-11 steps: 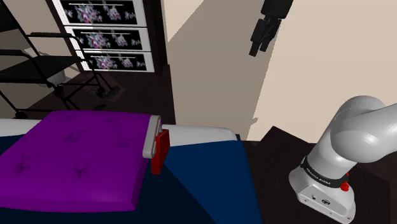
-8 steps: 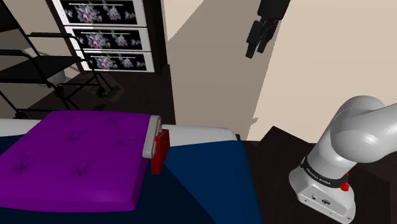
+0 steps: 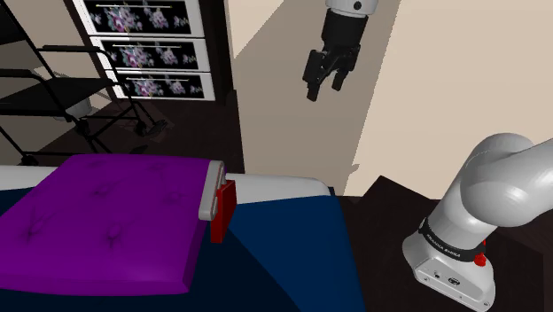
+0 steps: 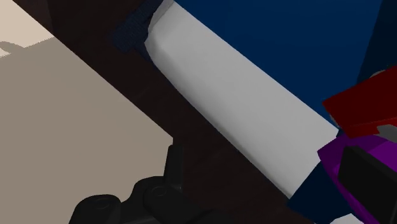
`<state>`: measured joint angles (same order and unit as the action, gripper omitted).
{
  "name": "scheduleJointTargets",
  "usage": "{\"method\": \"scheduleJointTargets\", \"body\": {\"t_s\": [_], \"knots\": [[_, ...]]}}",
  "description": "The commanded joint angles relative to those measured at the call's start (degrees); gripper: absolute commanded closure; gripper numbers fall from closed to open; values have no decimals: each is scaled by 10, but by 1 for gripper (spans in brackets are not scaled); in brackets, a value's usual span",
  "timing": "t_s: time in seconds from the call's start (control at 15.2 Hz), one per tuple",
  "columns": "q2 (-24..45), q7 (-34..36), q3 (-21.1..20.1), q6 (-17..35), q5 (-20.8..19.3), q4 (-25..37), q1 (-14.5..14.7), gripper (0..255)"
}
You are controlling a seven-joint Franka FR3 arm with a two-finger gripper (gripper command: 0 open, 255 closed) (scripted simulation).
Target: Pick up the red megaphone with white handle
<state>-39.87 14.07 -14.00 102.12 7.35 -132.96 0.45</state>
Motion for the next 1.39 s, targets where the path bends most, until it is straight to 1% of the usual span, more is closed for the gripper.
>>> {"method": "scheduleJointTargets", "body": {"t_s": [0.0,0.33,0.53,0.66,0.86,0.99,1.06,1.19,1.25,1.32], "knots": [[25,48,-37,19,3,8,-3,0],[102,166,-126,50,-10,53,-19,0],[162,242,-181,63,-34,92,-35,0],[208,297,-219,68,-60,124,-48,0],[289,387,-276,68,-116,179,-64,0],[354,453,-310,59,-167,223,-68,0],[389,487,-324,51,-197,247,-65,0],[464,553,-340,28,-259,299,-47,0],[502,583,-342,14,-289,327,-31,0],[516,594,-337,8,-300,340,-20,0]]}}
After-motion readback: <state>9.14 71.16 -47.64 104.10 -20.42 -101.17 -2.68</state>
